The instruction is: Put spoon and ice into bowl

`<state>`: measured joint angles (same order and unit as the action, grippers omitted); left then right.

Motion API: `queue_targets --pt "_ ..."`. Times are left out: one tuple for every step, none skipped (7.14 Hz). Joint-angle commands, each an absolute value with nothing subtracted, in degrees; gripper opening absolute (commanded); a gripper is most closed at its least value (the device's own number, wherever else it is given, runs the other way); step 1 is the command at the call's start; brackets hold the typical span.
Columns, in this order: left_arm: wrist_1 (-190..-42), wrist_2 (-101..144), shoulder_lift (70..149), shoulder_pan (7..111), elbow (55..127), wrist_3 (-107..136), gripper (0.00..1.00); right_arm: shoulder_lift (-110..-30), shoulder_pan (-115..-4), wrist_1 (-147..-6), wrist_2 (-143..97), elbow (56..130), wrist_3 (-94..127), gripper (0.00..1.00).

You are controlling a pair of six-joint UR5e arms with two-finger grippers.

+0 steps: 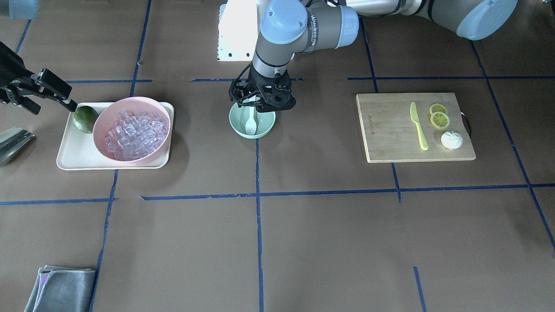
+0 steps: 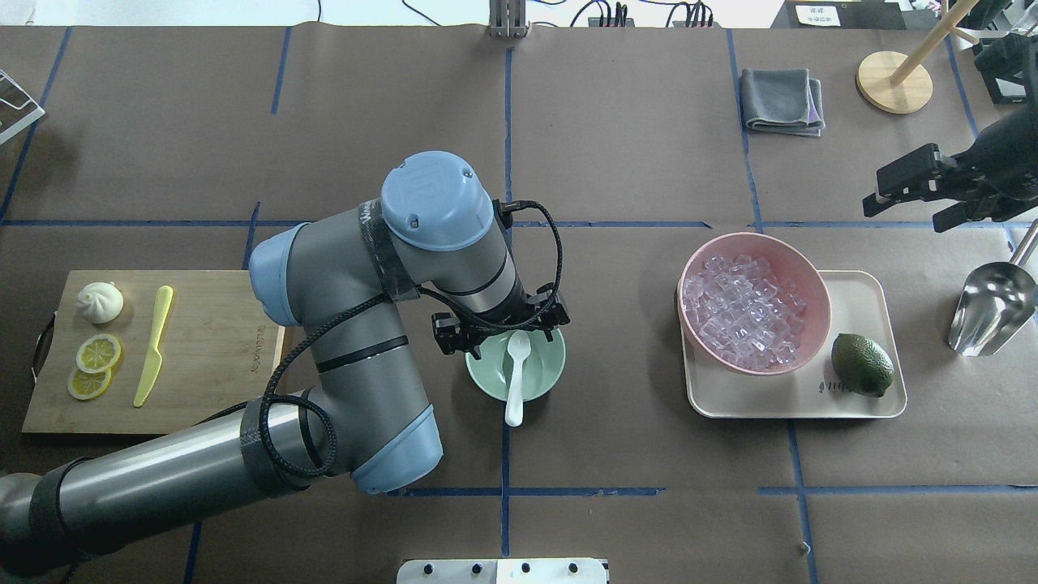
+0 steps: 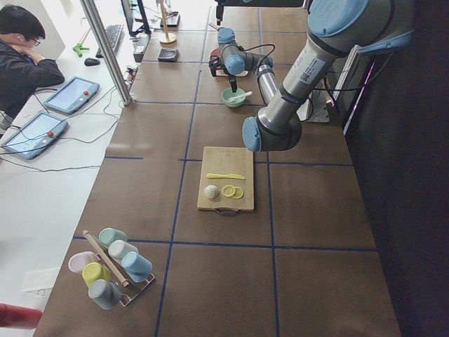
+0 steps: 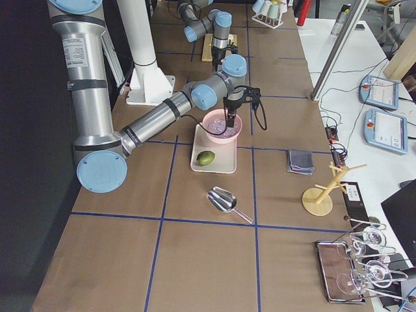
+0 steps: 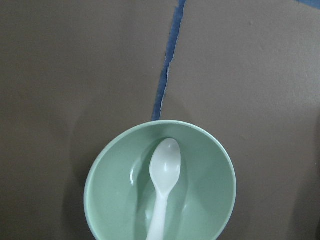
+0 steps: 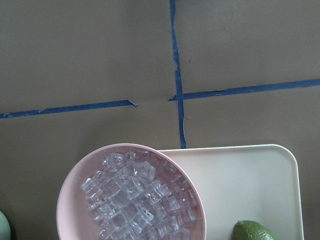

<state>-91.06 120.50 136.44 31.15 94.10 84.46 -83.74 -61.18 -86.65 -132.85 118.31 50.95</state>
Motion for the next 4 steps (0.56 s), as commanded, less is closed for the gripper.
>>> queue_targets --pt "-84.3 123.6 133.6 35.9 99.4 77.9 1.00 -83.6 -54.8 -82.5 -126.2 117.8 55.3 0.99" --pt "-79.2 123.6 129.8 37.8 105.9 72.4 1.00 -83.3 -50.3 -81.9 -121.9 117.9 55.8 0.99" --pt "-78.2 123.6 124.4 40.2 111.7 69.4 1.00 -81.5 -47.9 -81.7 -119.0 116.6 56.2 0.99" --pt "-78.1 123.6 120.5 42.3 114.8 66.1 1.00 -81.0 -45.6 -81.7 -117.4 115.7 56.2 0.99"
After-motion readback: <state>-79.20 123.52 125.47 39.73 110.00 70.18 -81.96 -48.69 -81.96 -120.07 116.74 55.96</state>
